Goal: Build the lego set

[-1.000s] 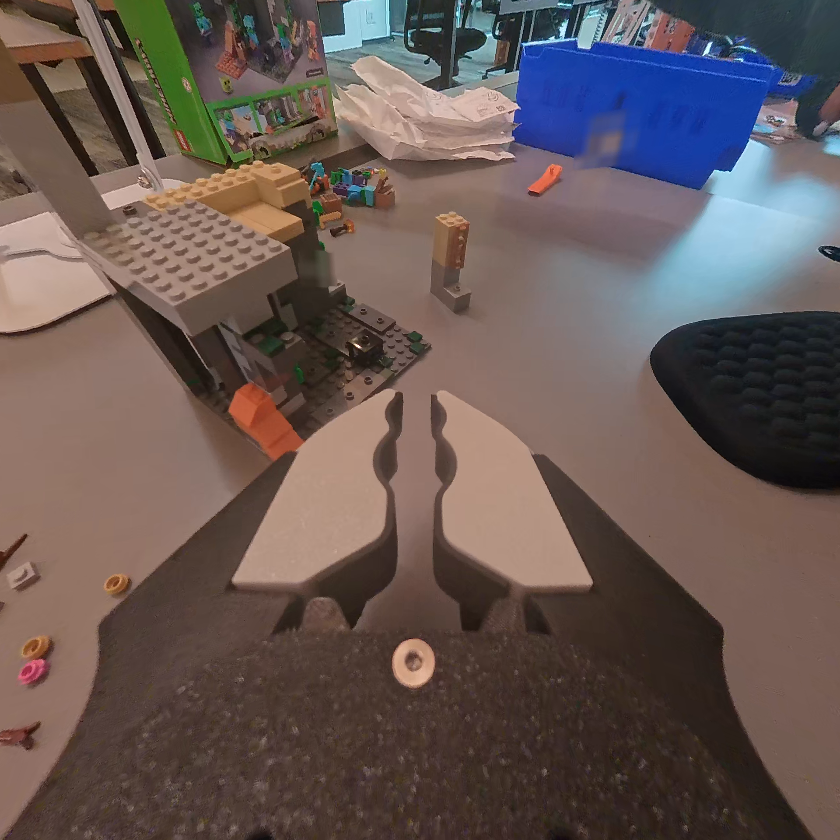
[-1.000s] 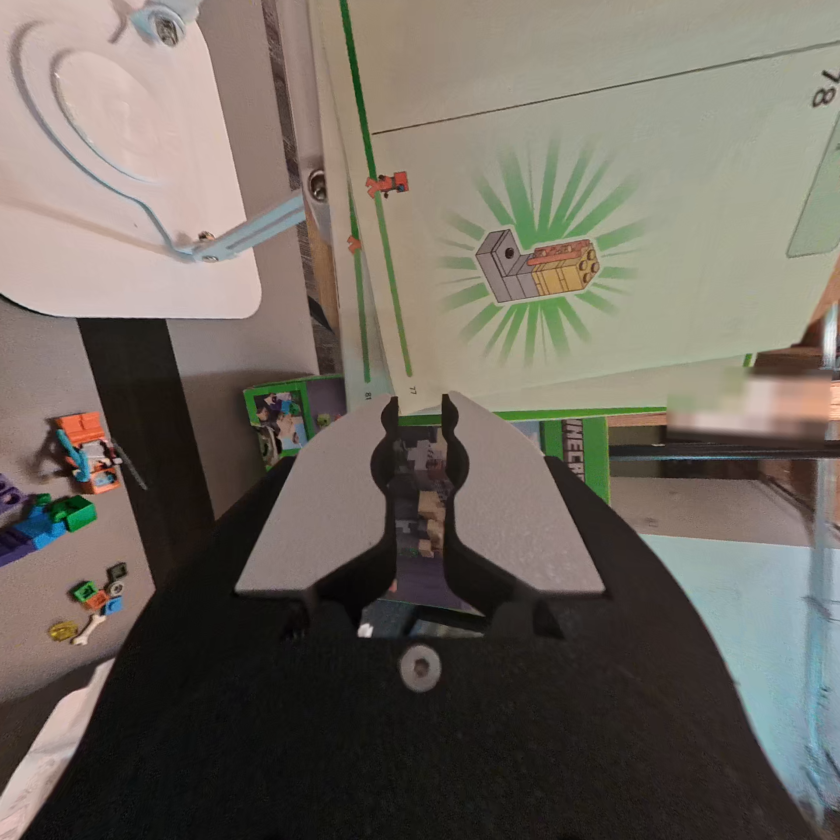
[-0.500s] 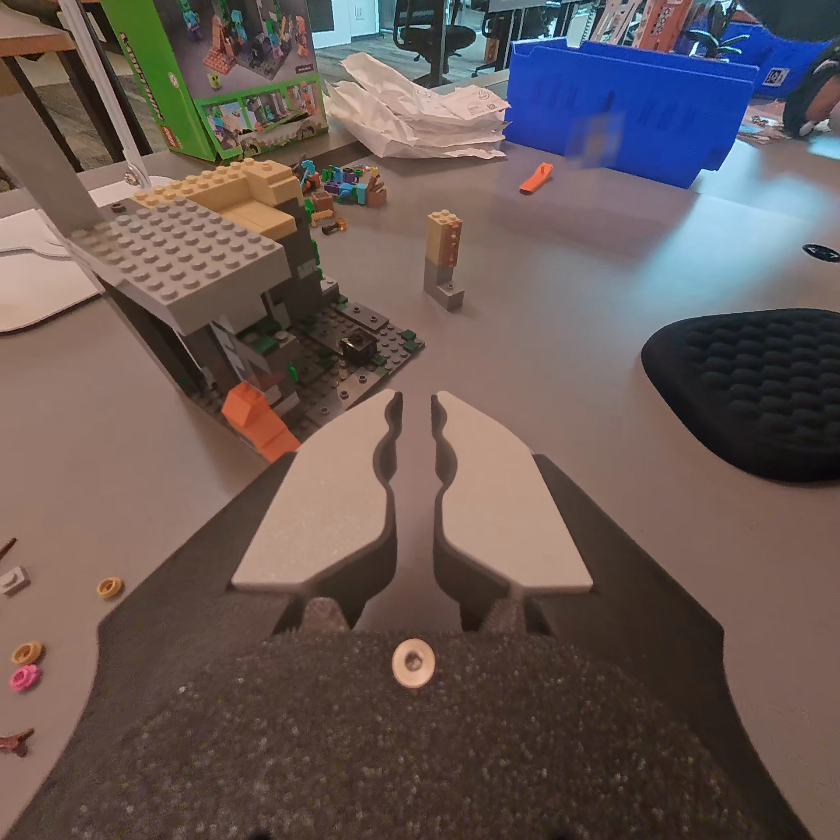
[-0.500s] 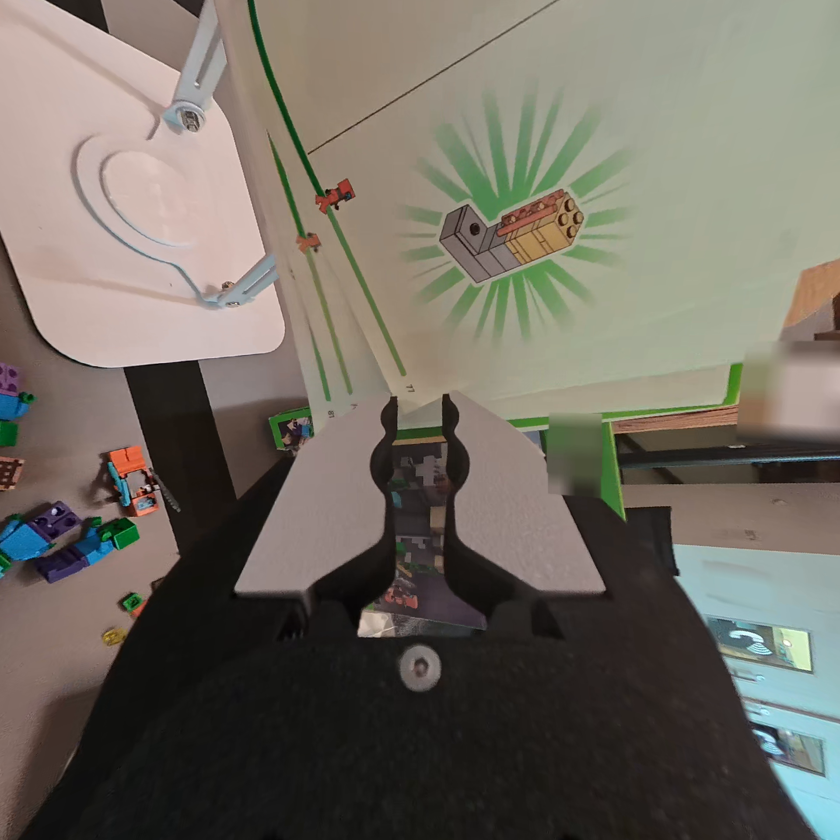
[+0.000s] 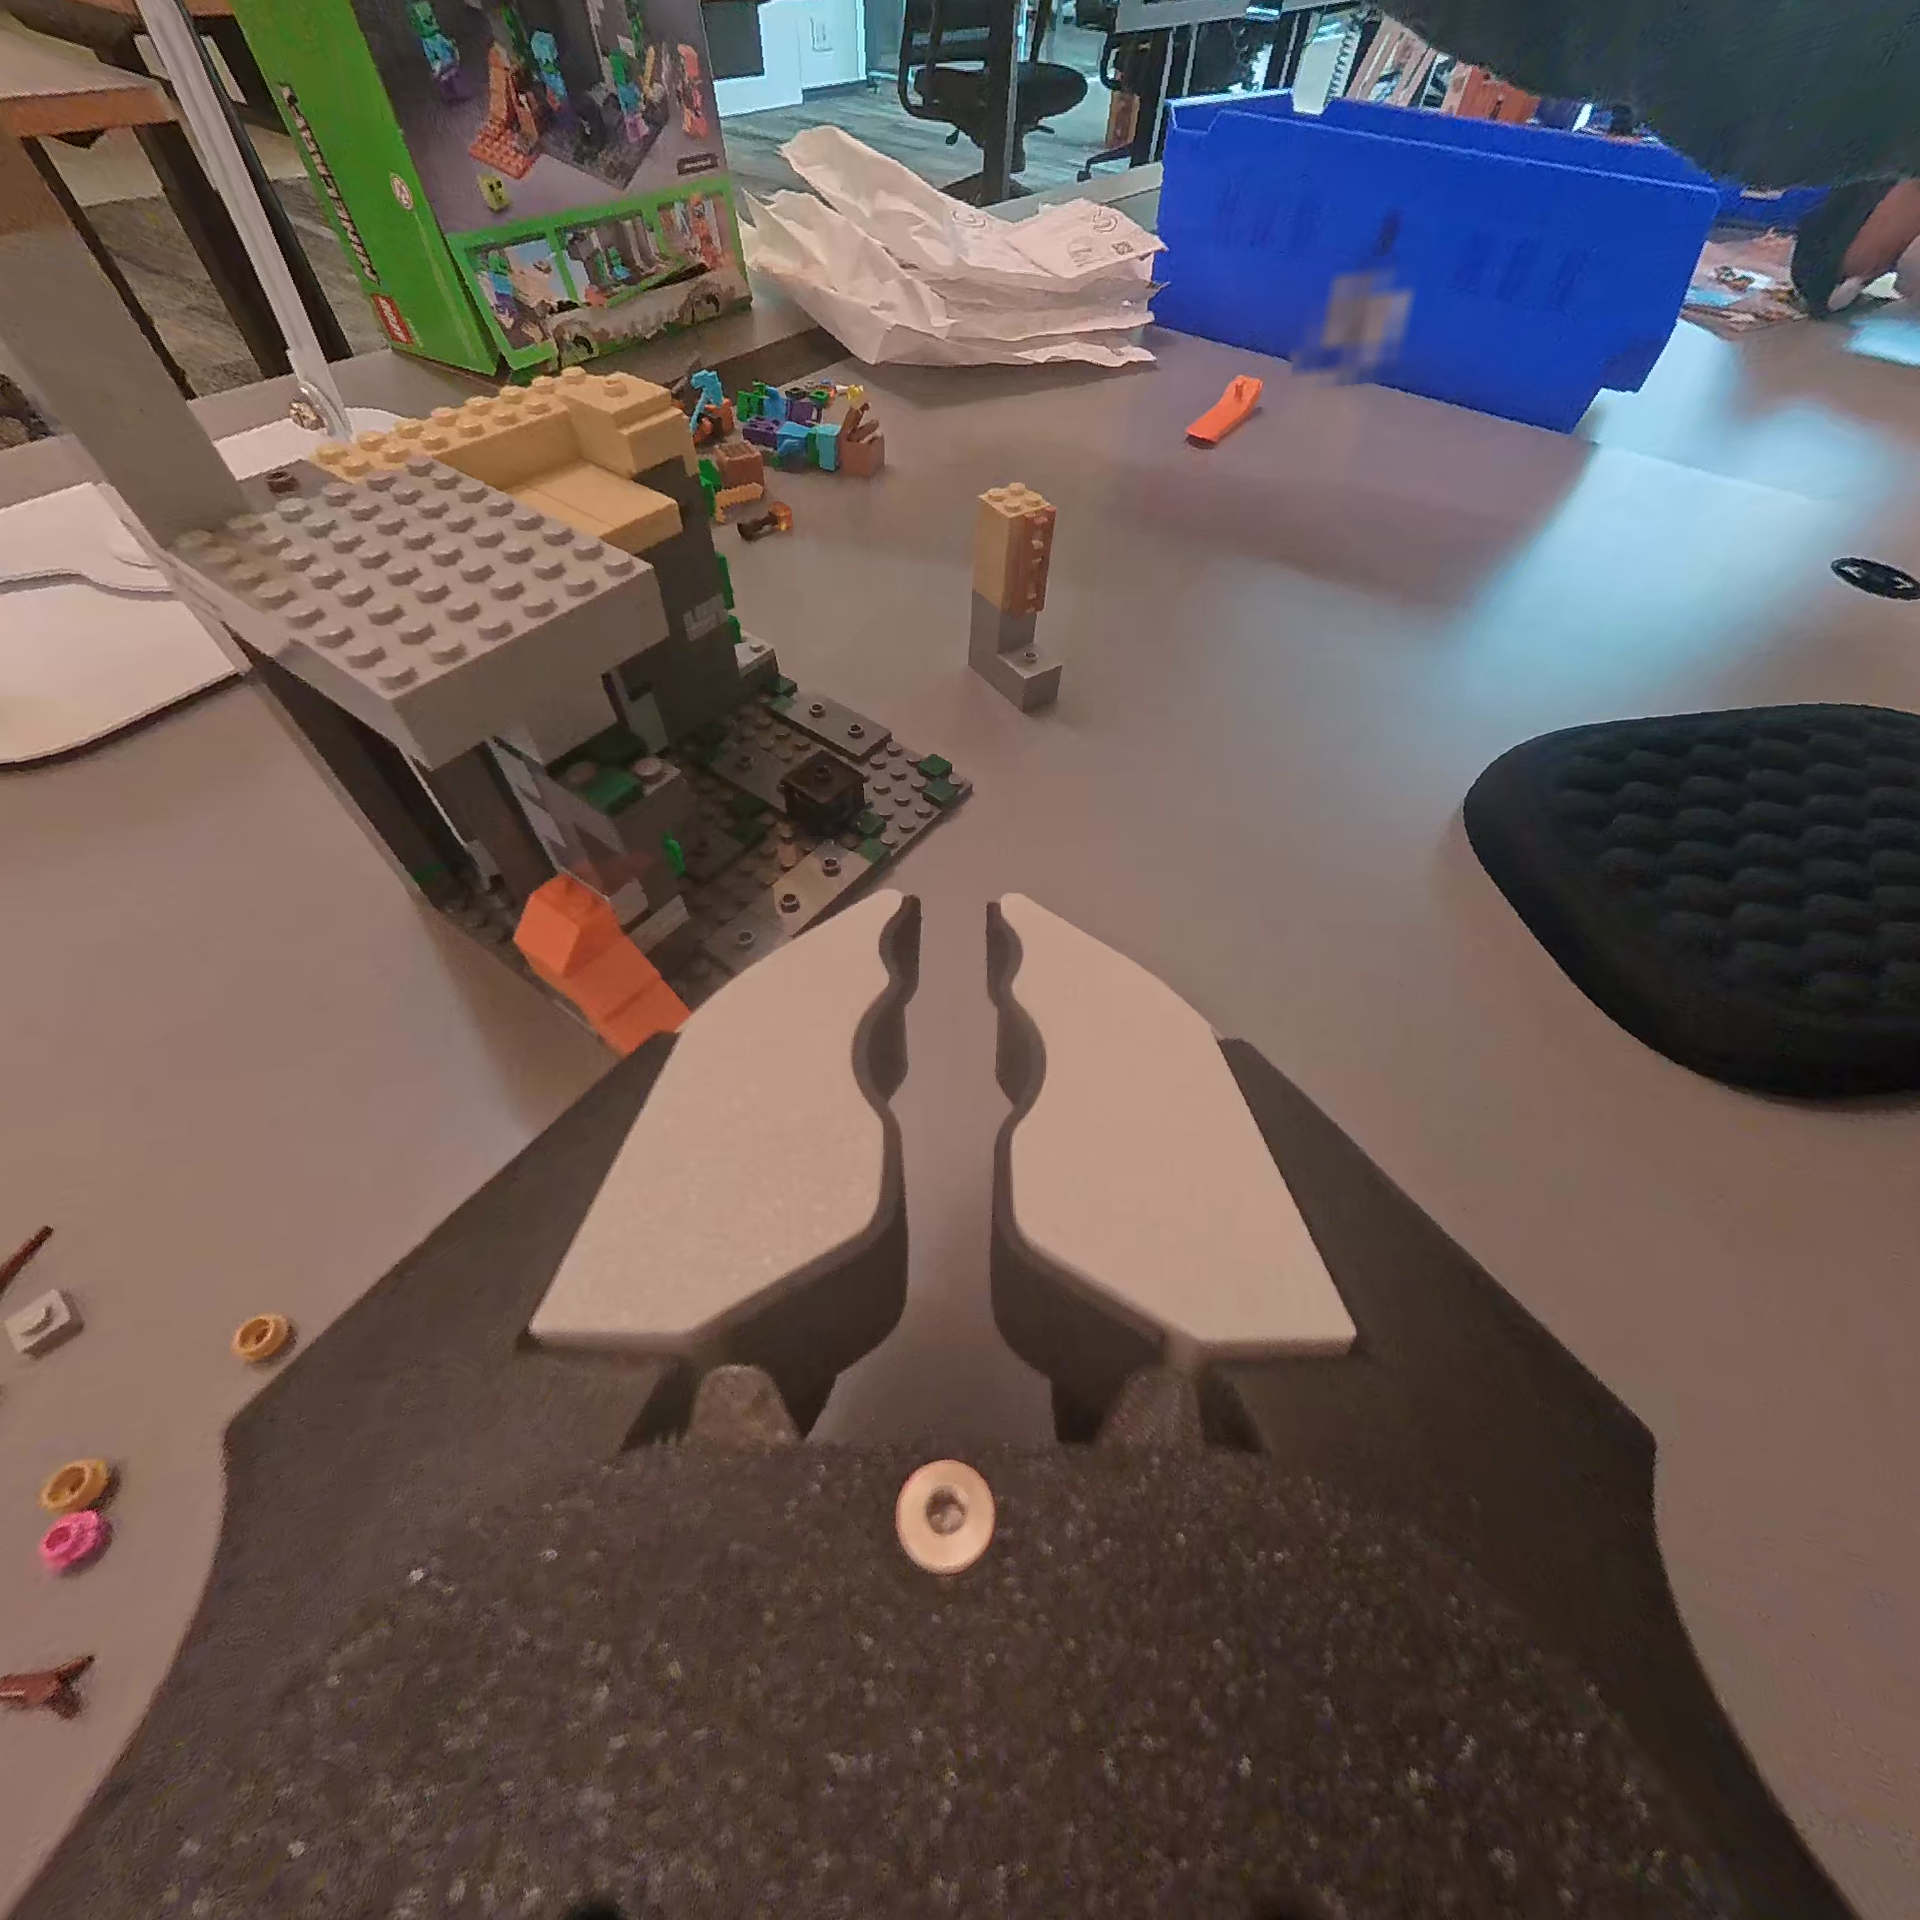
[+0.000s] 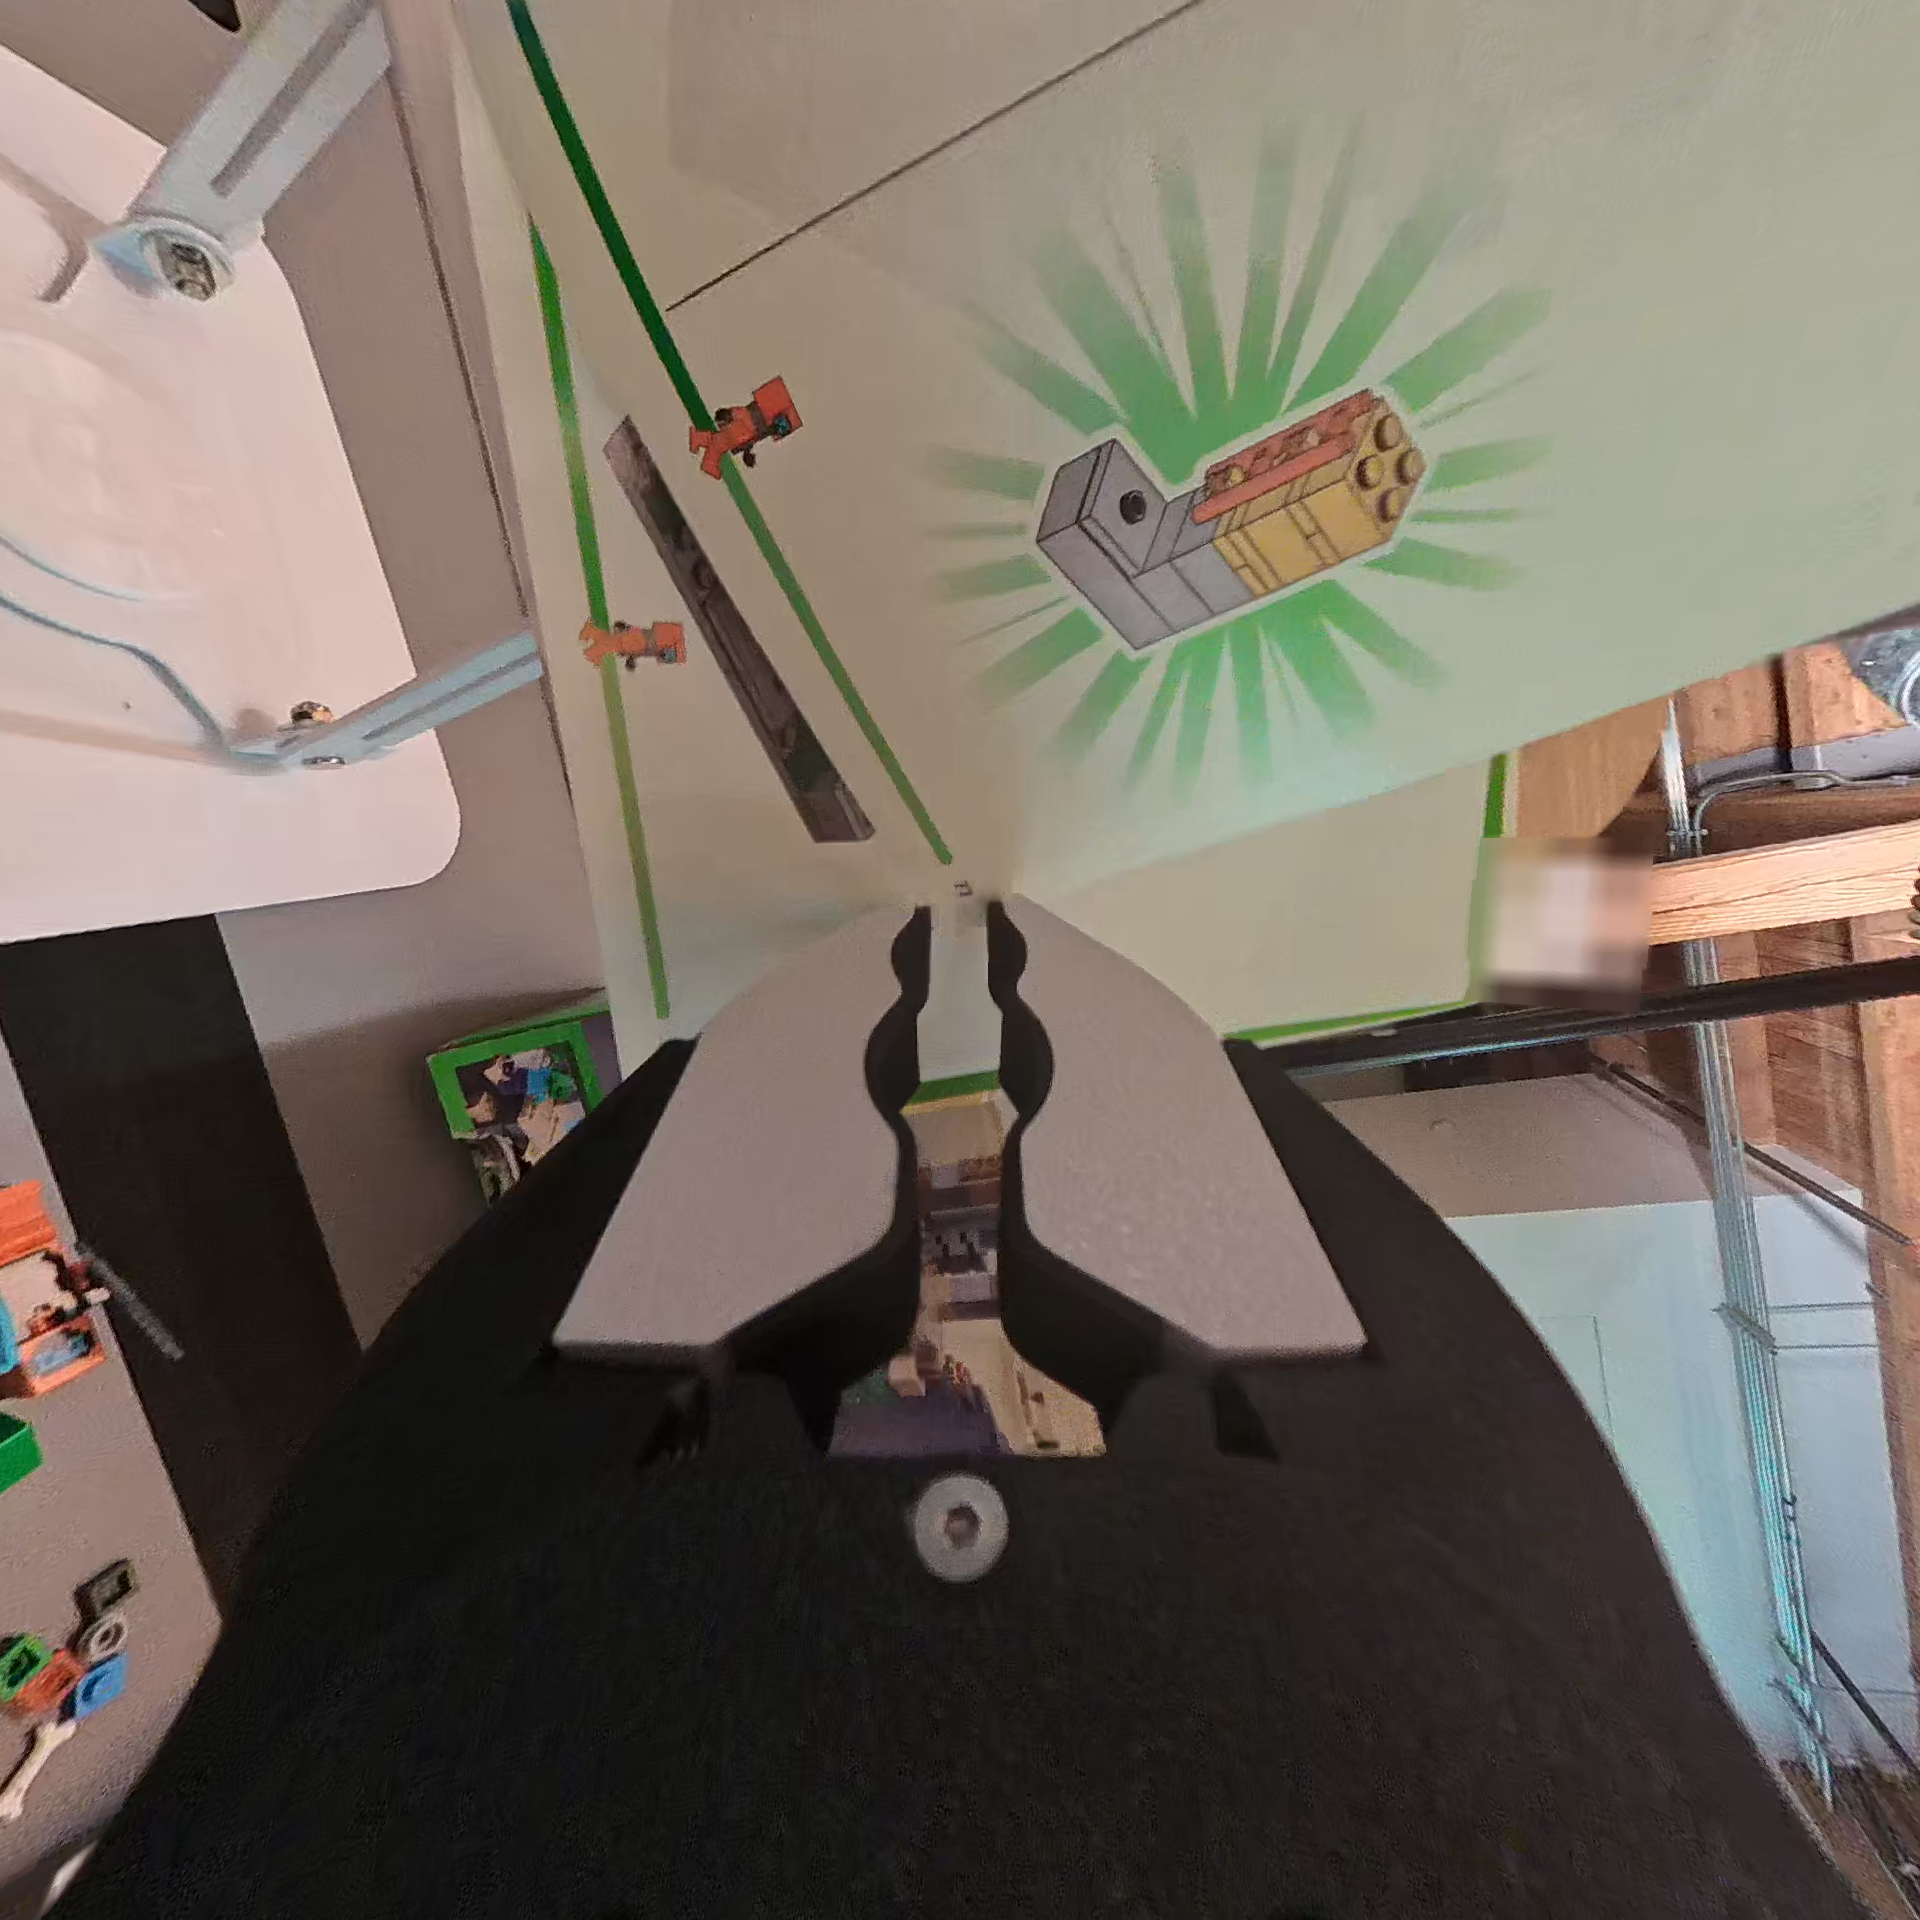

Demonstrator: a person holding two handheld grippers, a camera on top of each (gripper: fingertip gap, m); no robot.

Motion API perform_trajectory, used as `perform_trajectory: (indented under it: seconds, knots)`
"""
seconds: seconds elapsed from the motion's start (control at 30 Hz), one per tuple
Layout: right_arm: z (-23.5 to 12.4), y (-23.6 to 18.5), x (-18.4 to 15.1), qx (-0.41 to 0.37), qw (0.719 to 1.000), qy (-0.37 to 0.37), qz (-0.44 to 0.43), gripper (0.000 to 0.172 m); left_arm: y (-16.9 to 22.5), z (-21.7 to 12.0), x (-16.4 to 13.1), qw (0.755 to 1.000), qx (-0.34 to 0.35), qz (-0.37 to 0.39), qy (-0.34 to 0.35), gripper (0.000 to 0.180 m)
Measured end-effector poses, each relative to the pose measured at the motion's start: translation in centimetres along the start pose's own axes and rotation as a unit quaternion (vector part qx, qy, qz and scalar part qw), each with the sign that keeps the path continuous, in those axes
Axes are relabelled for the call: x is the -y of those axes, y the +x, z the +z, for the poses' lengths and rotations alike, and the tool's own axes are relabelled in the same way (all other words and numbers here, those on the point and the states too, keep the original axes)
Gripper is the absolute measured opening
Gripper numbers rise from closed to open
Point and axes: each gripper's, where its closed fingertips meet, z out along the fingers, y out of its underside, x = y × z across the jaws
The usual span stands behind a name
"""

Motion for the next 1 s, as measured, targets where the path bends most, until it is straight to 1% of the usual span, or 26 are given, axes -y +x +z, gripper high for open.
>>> perform_trajectory:
  seconds: [0.1,0.17,0.3,0.37,0.5,0.6,0.67,0.73,0.8,0.87,0.9,0.97,1.0]
  knots:
    - [0.4,0.3,0.8,-0.014,1.000,0.005,0.006,0.000,0.0,0.0,0.0,1.000,0.000,-0.001,0.001,0.011]
    - [0.5,0.6,1.7,-0.020,0.999,0.015,0.027,0.000,0.0,0.0,0.0,1.000,-0.001,0.001,0.000,0.012]
    - [0.2,1.5,4.8,-0.028,0.994,0.061,0.085,0.000,0.0,0.0,0.0,1.000,-0.002,0.001,-0.001,0.011]
    - [-0.2,1.8,6.6,-0.018,0.988,0.090,0.121,0.010,0.1,-0.1,0.1,1.000,-0.002,0.001,0.001,0.011]
    - [-1.1,2.3,9.9,-0.002,0.976,0.133,0.175,0.015,0.2,-0.2,0.7,1.000,-0.003,0.002,0.012,0.011]
    - [-1.3,2.0,12.1,0.015,0.969,0.152,0.197,0.018,-0.1,-0.4,2.2,1.000,-0.007,-0.007,0.025,0.011]
    - [-1.2,1.6,13.4,0.027,0.966,0.158,0.201,0.020,-1.0,-0.9,3.9,0.999,0.003,0.009,0.032,0.011]
    - [-0.9,1.1,14.8,0.038,0.964,0.165,0.204,0.020,-3.0,-1.6,6.3,0.997,0.038,0.047,0.039,0.013]
    - [-0.5,0.6,15.8,0.043,0.964,0.167,0.201,0.020,-6.2,-2.4,9.6,0.993,0.084,0.070,0.051,0.020]
    - [0.0,0.0,16.7,0.050,0.963,0.168,0.204,0.020,-10.3,-2.8,13.2,0.985,0.135,0.081,0.065,0.031]
    - [0.3,-0.3,17.1,0.052,0.963,0.167,0.206,0.020,-12.6,-2.6,14.6,0.980,0.165,0.088,0.064,0.039]
    - [0.9,-0.9,17.7,0.056,0.963,0.165,0.207,0.020,-16.9,-2.0,16.8,0.970,0.214,0.096,0.059,0.050]
    - [1.2,-1.2,17.9,0.059,0.962,0.162,0.209,0.020,-18.5,-1.4,17.7,0.969,0.222,0.087,0.062,0.055]
